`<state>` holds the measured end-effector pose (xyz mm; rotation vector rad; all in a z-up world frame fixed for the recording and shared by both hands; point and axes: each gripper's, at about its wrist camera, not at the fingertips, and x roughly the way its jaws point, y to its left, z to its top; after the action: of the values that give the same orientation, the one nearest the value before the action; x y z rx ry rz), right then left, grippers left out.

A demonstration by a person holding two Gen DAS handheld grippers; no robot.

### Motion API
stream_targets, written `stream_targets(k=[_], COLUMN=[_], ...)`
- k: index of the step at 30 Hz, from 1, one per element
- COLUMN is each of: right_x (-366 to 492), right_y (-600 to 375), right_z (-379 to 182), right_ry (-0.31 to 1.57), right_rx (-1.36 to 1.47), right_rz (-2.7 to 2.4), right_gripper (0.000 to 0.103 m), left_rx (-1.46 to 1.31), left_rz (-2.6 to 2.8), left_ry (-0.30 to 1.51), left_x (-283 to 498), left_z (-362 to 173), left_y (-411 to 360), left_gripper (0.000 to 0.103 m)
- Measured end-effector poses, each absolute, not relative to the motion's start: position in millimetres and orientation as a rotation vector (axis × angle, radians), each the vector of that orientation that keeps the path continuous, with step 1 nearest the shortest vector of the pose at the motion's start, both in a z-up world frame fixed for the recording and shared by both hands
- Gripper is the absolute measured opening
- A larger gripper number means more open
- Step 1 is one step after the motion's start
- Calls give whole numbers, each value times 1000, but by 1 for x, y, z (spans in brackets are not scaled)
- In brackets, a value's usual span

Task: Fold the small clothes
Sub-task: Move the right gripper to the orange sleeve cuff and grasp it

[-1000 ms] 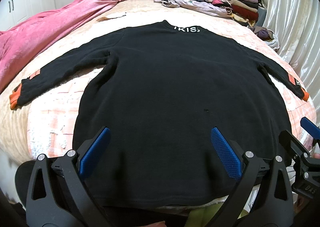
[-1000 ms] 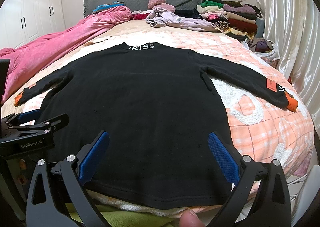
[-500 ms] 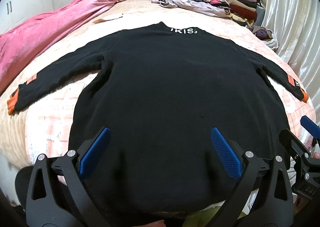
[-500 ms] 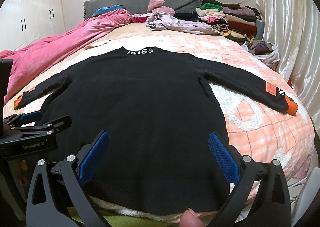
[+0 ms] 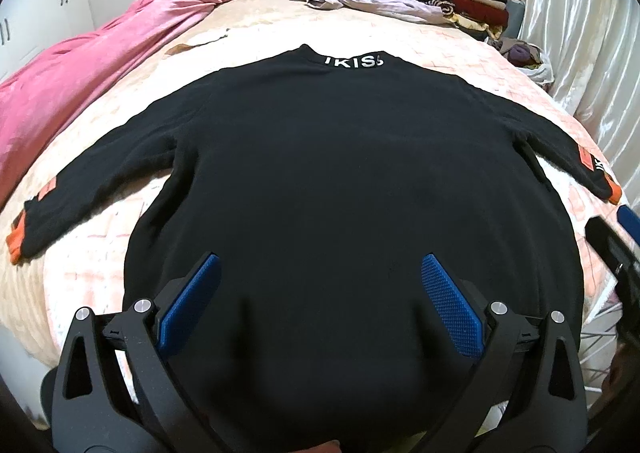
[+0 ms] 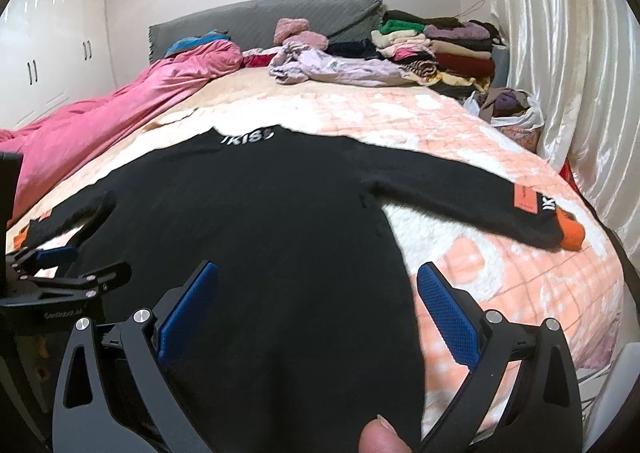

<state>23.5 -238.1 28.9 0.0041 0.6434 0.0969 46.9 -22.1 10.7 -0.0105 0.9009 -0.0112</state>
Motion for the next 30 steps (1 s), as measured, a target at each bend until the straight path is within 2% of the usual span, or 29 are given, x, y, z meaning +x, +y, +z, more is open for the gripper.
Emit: stream_targets(k=[14, 30], right_x=[66, 118], right_y=[-301, -387], right_z=[30, 20], right_ry=[614, 640], right_rx=[51, 130], right_rz=[-74, -260], right_gripper=[99, 99], left_rx=[-79, -104], left_rz=[-113, -41], left_ry=[940, 870], left_x=[97, 169], left_z=[15, 18], left_y=[-28, -32], left_gripper=[94, 94])
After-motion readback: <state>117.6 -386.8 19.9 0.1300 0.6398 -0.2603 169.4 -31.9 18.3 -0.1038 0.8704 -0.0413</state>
